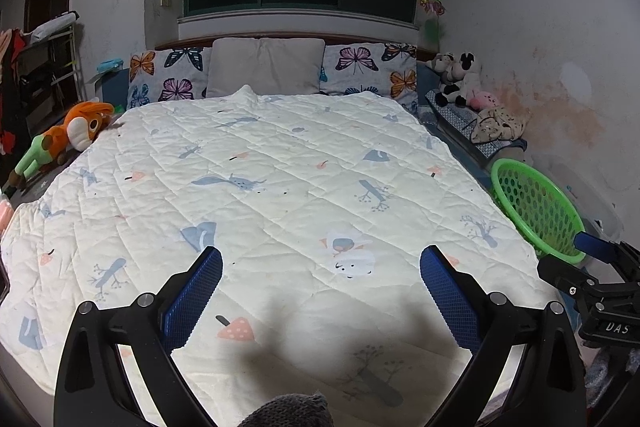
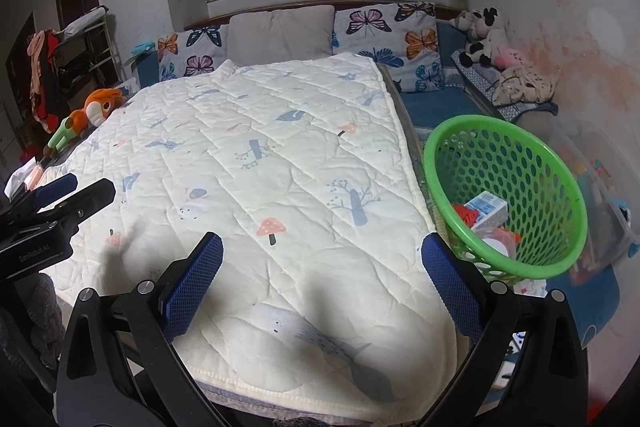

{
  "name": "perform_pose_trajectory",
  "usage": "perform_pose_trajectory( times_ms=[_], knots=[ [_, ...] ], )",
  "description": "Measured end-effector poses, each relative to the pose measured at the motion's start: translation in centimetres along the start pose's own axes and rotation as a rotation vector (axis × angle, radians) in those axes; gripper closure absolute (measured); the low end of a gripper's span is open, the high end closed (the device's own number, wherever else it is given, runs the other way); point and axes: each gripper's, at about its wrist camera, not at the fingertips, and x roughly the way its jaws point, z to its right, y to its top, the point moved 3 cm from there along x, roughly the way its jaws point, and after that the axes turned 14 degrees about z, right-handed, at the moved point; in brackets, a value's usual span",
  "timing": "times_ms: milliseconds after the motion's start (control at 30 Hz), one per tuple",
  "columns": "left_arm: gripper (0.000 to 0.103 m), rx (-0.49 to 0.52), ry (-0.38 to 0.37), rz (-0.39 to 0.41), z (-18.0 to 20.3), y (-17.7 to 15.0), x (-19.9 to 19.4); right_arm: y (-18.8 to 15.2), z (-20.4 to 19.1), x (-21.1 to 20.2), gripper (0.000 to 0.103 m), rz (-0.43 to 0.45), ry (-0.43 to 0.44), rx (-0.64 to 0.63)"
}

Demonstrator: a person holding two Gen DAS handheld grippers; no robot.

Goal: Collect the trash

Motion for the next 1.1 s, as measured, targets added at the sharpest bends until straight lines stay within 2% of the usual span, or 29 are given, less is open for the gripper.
perform_pose_trajectory(
  times_ms=[1100],
  knots=[
    [0.007,0.028,-0.070,0.038,1.6,0.5,-1.1,-0.3,-0.3,0.1,0.004,0.006,0.009,-0.004]
  ],
)
